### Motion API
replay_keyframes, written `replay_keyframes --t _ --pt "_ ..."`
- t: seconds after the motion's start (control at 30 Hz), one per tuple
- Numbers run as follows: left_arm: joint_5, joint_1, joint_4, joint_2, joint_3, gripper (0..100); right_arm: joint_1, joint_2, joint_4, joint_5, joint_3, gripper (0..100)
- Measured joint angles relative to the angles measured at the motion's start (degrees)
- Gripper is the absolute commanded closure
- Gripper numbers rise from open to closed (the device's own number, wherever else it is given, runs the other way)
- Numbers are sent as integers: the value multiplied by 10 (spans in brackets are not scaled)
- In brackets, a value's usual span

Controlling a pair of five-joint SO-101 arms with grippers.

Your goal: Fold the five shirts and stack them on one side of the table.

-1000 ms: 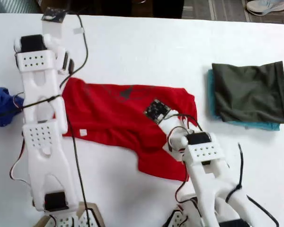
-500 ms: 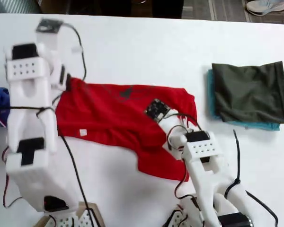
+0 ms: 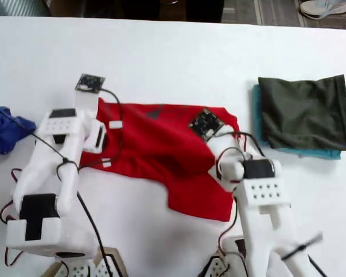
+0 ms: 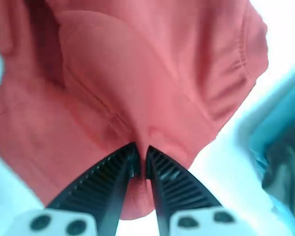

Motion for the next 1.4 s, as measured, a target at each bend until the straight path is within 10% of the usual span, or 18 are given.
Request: replay_keyframes --t 1.0,1.13,1.4 --pt "4 -32 50 -4 -19 816 -37 -91 120 105 94 916" --pt "4 -31 50 -4 -19 816 -37 -91 104 61 78 786" --pt "4 -31 9 -4 -4 816 -108 -91 110 10 22 827"
